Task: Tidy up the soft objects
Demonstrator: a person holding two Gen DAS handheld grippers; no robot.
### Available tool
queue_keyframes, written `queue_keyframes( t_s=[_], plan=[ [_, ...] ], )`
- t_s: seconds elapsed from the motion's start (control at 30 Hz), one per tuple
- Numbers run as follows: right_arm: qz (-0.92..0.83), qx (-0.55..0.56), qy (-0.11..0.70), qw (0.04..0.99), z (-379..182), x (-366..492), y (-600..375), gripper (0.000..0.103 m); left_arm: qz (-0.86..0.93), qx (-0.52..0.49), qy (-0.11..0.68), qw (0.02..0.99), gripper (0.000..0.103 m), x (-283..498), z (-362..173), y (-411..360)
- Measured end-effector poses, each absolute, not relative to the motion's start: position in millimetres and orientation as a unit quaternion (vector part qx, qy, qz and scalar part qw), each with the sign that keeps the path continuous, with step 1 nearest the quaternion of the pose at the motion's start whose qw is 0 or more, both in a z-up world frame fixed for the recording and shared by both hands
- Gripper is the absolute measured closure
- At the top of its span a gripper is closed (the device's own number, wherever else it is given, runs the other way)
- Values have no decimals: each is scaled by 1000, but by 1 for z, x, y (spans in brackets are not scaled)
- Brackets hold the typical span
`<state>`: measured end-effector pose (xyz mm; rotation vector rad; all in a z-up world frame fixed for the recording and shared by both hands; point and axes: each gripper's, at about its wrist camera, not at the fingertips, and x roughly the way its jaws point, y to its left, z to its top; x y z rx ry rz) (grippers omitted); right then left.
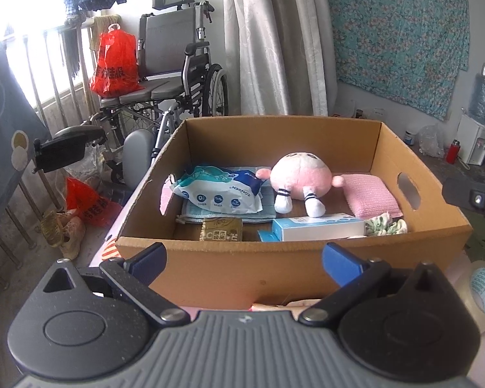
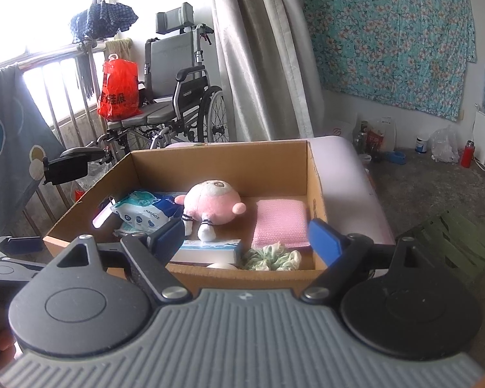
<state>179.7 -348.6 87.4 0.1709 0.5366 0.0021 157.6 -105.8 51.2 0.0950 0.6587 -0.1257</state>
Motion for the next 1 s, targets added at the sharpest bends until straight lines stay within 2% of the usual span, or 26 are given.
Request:
queue_keyframes(
  t_s=[1.0],
  plan=[
    [4, 86, 286, 954, 70, 181, -355, 19, -25, 79, 321, 943, 0, 152, 63, -119]
  ],
)
